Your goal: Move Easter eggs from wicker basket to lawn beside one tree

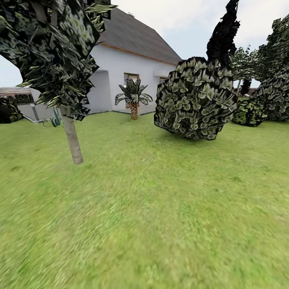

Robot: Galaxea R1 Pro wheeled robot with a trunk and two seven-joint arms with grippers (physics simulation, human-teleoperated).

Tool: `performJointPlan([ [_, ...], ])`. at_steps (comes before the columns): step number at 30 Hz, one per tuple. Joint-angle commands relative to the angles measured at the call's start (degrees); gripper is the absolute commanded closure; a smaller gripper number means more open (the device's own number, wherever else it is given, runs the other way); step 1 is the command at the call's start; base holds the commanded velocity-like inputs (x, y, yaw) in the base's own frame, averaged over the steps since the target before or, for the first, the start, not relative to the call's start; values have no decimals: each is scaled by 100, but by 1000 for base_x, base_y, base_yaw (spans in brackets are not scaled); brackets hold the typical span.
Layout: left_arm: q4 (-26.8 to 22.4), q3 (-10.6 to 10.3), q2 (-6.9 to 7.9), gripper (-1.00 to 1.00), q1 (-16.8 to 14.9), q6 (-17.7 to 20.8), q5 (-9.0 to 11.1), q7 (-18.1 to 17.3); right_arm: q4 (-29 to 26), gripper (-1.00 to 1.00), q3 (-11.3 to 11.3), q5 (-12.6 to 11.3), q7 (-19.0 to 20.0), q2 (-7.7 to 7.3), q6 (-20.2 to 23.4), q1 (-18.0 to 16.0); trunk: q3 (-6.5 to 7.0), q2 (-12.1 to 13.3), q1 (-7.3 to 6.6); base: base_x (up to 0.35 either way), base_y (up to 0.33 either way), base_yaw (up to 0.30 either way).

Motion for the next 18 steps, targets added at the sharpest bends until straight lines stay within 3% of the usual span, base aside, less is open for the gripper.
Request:
performJointPlan([
  [1, -11, -3, -1, -100, 1, -5, -5, 7, 16, -100, 0, 39, -1, -1, -9, -8, -4, -2, 3, 333, 0, 0],
  [18, -11, 4, -1, -100, 5, -5, -5, 7, 14, -100, 0, 41, -2, 1, -9, -8, -4, -2, 3, 333, 0, 0],
])
